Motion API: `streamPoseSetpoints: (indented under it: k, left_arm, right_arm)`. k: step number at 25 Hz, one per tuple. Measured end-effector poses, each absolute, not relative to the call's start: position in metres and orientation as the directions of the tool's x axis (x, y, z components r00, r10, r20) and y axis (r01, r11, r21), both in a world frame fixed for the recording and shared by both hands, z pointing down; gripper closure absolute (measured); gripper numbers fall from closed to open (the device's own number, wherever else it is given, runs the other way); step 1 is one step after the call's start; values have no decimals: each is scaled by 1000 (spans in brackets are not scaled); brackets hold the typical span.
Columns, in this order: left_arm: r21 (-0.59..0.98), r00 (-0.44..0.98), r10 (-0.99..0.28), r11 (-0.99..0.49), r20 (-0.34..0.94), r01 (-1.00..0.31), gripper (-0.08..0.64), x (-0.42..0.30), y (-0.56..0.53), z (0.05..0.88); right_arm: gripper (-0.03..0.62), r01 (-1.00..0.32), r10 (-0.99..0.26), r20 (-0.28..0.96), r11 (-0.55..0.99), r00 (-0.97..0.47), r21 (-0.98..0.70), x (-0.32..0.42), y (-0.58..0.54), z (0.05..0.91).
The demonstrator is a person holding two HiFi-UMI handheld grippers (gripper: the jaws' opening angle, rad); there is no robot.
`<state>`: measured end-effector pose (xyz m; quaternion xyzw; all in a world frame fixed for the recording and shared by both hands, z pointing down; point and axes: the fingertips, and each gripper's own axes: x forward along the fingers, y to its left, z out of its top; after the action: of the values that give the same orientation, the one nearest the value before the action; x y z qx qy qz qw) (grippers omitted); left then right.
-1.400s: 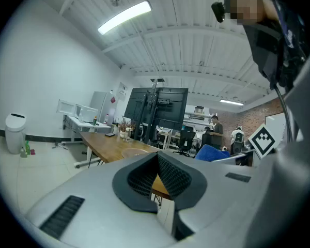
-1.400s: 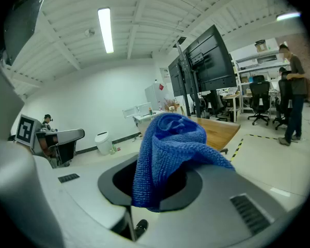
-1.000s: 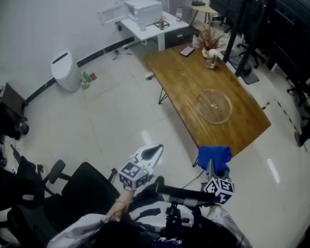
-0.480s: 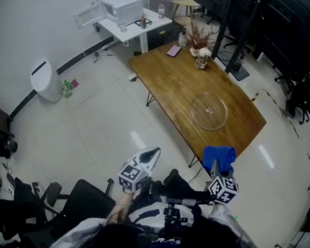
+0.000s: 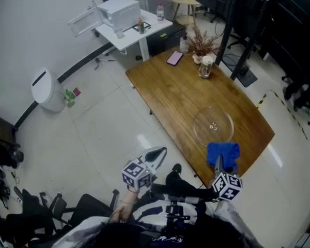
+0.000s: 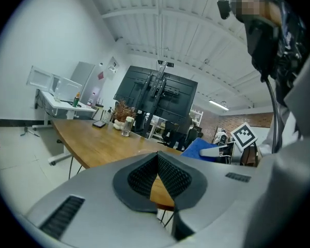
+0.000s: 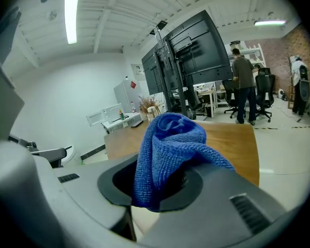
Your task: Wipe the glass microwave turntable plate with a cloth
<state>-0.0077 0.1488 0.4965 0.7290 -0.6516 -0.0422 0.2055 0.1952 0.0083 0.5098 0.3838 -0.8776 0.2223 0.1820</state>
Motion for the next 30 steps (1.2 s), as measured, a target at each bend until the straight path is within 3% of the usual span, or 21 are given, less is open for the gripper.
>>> streamPoseSetpoints:
  k: [10, 12, 30]
  left_arm:
    - [372, 272, -916, -152, 294, -916, 548, -1, 30, 528]
    - [391, 304, -890, -160, 339, -906, 494, 3, 15, 541]
    - [413, 445, -625, -208, 642, -887, 451, -20, -90, 666]
  right_arm:
    - [509, -761, -609, 470, 588, -639, -274, 174, -85, 523]
    - [509, -764, -608, 473, 578, -638, -288, 174, -90, 526]
    - [509, -882, -721, 509, 365, -471, -298, 196, -87, 526]
